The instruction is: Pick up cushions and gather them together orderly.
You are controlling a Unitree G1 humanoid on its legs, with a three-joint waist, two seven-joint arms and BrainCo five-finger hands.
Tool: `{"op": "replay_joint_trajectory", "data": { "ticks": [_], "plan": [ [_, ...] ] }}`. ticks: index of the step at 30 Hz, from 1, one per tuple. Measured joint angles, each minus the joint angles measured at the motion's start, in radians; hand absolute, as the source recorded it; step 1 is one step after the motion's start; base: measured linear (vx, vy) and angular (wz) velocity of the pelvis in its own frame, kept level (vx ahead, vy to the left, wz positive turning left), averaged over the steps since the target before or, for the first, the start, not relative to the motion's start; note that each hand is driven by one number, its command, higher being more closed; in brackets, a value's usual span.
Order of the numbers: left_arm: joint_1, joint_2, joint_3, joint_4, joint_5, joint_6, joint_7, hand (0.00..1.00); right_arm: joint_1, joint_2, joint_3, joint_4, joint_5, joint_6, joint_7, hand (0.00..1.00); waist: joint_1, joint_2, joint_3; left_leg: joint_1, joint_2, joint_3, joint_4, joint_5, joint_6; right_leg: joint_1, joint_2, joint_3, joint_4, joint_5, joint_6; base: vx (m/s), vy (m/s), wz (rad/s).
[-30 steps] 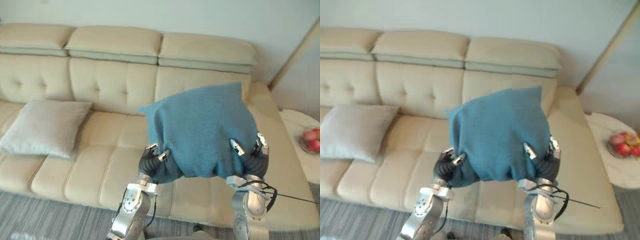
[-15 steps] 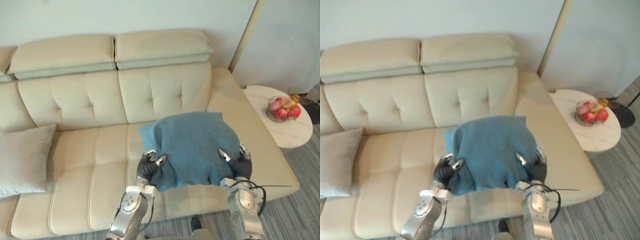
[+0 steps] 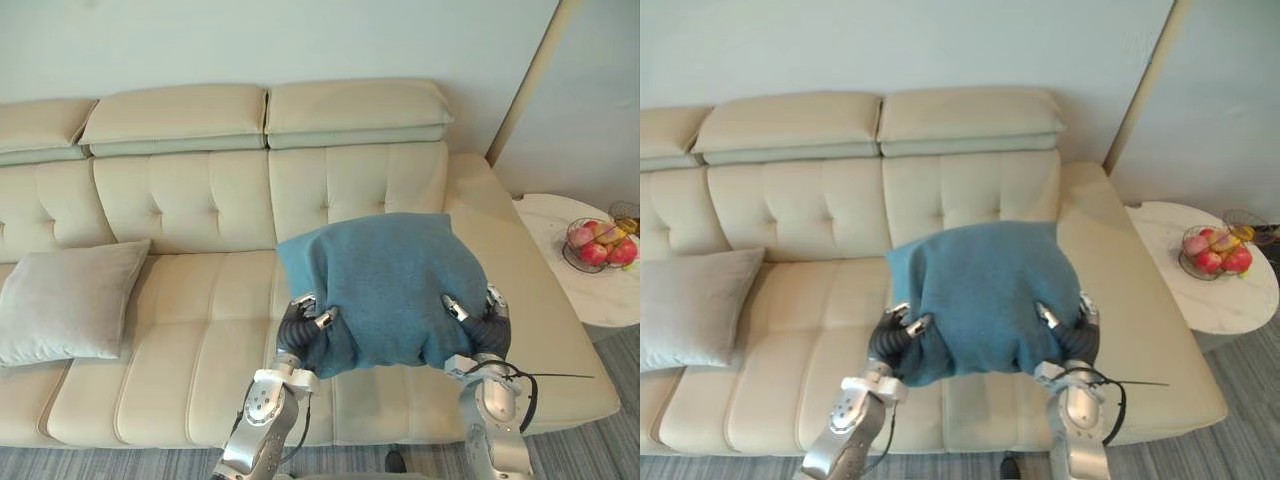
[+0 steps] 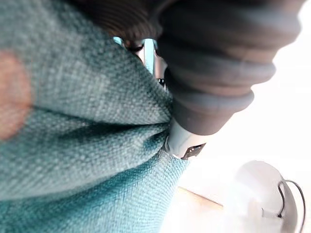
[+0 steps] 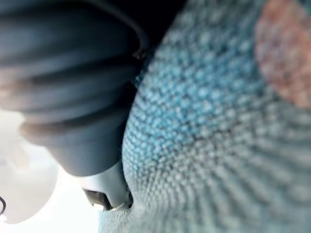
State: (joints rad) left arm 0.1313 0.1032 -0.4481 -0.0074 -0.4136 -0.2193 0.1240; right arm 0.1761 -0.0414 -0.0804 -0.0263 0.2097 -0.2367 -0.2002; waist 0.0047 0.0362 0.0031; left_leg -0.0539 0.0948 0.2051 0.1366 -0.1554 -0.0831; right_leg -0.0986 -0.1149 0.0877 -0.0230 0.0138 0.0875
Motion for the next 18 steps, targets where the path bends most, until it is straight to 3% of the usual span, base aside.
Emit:
{"op": "replay_joint_trajectory", "data": {
  "ticks": [6,9,13,18],
  "plan": [
    [-0.013,-0.002,0.002,-0.035,0.063,0.0,0.034,1.0,-0.035,-0.006,0.006,0.0,-0.061,0.0,-0.039,1.0,-0.001,-0.007,0.005,-0.07,0.003,0.01,-0.013,0.032,-0.005,-0.084,0.006,0.01,-0.006,0.047,0.004,-0.07,-0.036,-0.09],
    [-0.081,-0.003,0.023,-0.043,0.094,-0.001,0.074,1.0,-0.112,-0.009,0.014,-0.001,-0.094,0.001,-0.07,1.0,0.009,-0.011,0.039,-0.113,0.016,0.018,-0.003,0.044,-0.009,-0.151,0.018,0.01,0.049,0.048,0.003,-0.09,-0.057,-0.07],
    [-0.256,-0.021,0.067,-0.066,0.139,-0.015,0.183,1.0,-0.254,-0.031,0.05,-0.091,-0.136,0.002,-0.158,1.0,0.05,-0.015,0.055,-0.285,0.039,0.03,0.083,0.043,-0.011,-0.339,0.032,0.007,0.153,0.038,-0.012,-0.15,-0.073,-0.07],
    [-0.539,-0.028,0.122,-0.056,0.173,-0.037,0.311,1.0,-0.559,-0.081,0.047,-0.06,-0.172,0.001,-0.273,1.0,0.056,-0.017,0.064,-0.44,0.055,0.015,0.138,0.053,-0.022,-0.483,0.038,-0.007,0.198,0.051,-0.025,-0.14,-0.052,0.07]
  ]
}}
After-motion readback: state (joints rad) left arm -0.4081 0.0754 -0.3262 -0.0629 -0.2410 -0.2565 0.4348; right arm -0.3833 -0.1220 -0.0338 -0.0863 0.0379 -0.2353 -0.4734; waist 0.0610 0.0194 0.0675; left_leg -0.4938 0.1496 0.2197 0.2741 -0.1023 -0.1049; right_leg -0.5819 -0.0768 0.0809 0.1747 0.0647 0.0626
